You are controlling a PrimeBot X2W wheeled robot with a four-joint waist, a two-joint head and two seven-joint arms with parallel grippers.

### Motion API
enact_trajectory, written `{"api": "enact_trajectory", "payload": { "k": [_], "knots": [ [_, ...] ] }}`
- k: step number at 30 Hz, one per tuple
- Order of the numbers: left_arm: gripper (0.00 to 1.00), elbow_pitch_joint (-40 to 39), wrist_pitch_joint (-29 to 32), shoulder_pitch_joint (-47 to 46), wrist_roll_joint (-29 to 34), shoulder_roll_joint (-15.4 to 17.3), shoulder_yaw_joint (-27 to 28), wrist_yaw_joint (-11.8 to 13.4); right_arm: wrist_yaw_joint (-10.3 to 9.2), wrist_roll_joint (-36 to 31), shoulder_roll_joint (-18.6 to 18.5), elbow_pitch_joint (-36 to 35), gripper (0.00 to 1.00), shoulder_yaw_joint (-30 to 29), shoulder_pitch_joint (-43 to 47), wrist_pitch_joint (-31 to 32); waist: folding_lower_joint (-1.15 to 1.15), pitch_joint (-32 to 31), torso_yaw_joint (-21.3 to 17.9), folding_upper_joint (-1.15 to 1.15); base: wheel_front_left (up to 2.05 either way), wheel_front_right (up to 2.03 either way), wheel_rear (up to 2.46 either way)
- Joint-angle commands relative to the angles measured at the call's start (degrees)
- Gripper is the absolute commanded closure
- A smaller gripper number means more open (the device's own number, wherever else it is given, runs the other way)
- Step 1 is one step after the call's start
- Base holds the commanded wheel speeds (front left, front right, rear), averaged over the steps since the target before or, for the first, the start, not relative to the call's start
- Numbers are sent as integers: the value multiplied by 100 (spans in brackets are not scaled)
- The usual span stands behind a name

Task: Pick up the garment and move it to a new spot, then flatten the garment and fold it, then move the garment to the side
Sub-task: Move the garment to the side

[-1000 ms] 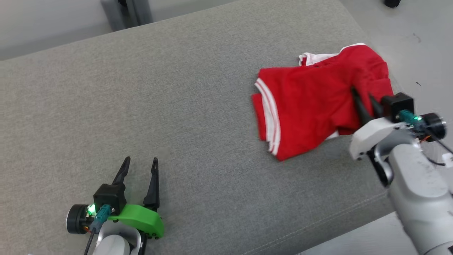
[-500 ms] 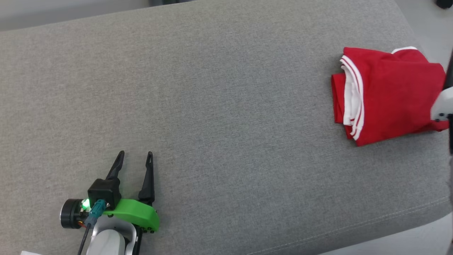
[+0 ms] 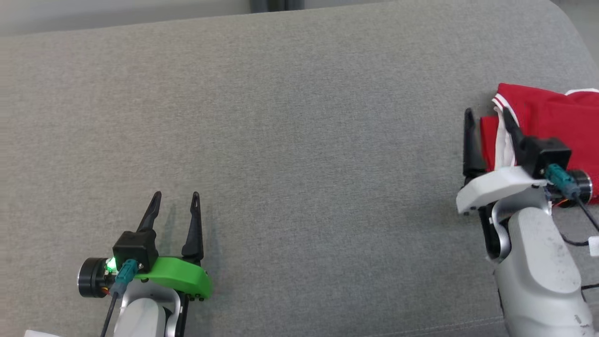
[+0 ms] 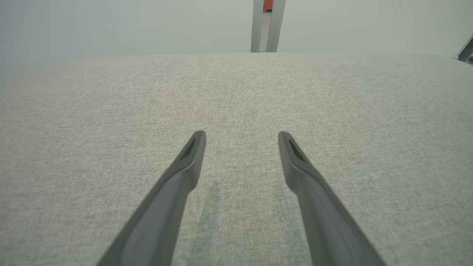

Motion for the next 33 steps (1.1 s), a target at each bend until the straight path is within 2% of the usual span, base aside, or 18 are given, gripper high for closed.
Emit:
{"api": "enact_trajectory", "payload": {
  "k": [1,4,8,16,28,33],
  "knots": [
    [0,-26,5,-2,-37,26,13,50,-10,126,16,-58,0,34,142,-14,0,-184,306,0,0,0,0],
    [0,-88,5,67,-62,24,-45,-5,-10,227,36,-85,0,267,403,-14,0,-283,524,0,0,0,0],
    [0,-192,5,169,-97,24,75,63,-10,550,30,-69,0,578,573,-14,0,-406,730,0,0,0,0],
    [0,-124,5,331,-228,23,323,189,-10,858,42,-119,0,767,909,-14,0,-708,1023,0,0,0,0],
    [0,-163,5,625,-124,26,449,150,-10,1089,40,-253,0,824,1353,-14,0,-1052,1083,0,0,0,0],
    [0,-239,5,708,-295,26,509,51,-10,1082,41,-252,0,874,1412,-14,0,-1116,1056,0,0,0,0]
  ]
}}
